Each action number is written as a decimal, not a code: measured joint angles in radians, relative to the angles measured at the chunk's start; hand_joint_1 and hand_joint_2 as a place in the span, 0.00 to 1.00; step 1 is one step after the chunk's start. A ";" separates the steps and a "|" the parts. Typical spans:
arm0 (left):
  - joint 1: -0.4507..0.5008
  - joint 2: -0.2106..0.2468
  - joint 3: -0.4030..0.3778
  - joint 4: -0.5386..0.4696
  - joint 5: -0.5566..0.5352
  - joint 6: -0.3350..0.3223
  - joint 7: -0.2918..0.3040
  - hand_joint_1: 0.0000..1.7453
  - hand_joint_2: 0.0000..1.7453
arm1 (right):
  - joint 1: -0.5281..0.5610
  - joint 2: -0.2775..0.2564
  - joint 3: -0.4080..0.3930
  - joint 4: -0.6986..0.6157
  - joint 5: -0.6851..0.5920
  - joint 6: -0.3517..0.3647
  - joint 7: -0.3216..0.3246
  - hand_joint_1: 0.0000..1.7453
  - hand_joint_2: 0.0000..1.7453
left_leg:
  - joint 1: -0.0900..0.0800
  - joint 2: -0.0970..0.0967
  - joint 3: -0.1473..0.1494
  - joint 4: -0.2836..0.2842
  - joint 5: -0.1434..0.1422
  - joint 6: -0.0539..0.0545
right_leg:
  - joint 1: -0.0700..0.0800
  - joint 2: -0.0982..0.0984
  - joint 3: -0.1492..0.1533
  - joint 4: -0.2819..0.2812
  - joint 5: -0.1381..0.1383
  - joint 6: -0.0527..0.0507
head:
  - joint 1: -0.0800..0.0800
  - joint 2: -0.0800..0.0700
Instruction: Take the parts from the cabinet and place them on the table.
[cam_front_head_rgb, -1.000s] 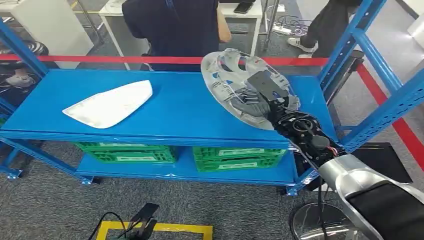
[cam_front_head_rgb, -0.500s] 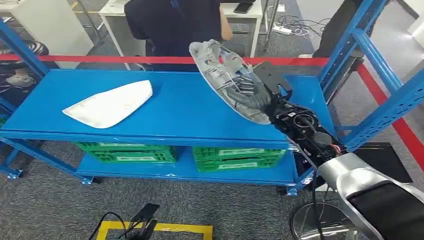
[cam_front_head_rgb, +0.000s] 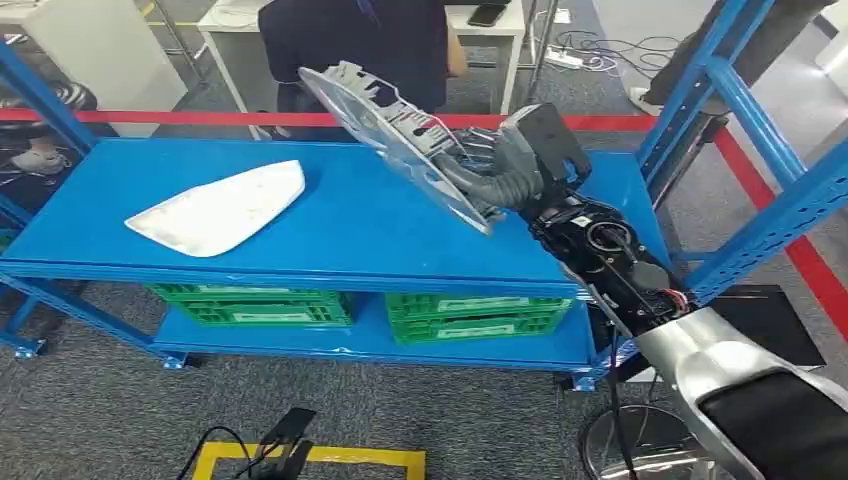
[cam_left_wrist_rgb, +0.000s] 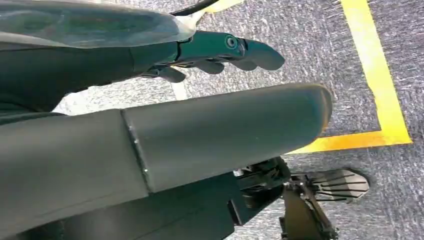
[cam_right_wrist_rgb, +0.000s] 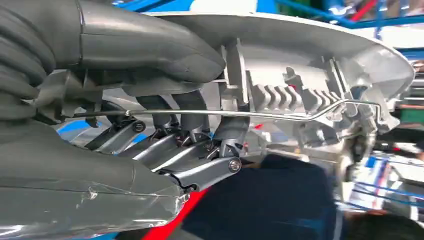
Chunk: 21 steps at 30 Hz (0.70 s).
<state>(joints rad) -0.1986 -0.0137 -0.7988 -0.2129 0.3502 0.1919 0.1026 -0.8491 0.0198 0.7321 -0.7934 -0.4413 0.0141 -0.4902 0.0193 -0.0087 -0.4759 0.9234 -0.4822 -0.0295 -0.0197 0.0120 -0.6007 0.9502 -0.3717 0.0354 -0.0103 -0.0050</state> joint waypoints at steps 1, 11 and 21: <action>0.000 0.000 0.000 0.000 0.003 0.001 -0.002 0.00 0.00 | 0.006 0.000 -0.003 -0.022 -0.002 -0.004 0.001 1.00 1.00 | 0.000 0.000 0.000 0.000 0.000 0.000 | 0.000 0.000 0.000 0.000 0.000 0.000 | 0.000 0.000; 0.002 0.002 -0.002 0.000 0.016 0.010 -0.005 0.00 0.00 | 0.055 0.000 -0.030 -0.213 -0.011 -0.021 0.000 1.00 1.00 | 0.000 0.000 0.000 0.000 0.000 0.000 | 0.000 0.001 0.000 0.000 0.000 0.000 | 0.000 0.000; 0.002 0.004 -0.002 0.000 0.016 0.010 -0.005 0.00 0.00 | 0.078 0.000 -0.059 -0.314 -0.010 -0.025 -0.004 1.00 1.00 | 0.000 0.000 0.000 0.000 0.000 0.000 | 0.000 0.001 -0.001 0.000 0.000 0.000 | 0.000 0.000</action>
<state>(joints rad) -0.1969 -0.0099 -0.8011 -0.2129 0.3666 0.2014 0.0980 -0.7709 0.0195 0.6729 -1.1078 -0.4513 -0.0107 -0.4940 0.0192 -0.0086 -0.4756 0.9234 -0.4822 -0.0296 -0.0196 0.0127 -0.6013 0.9500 -0.3717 0.0354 -0.0099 -0.0050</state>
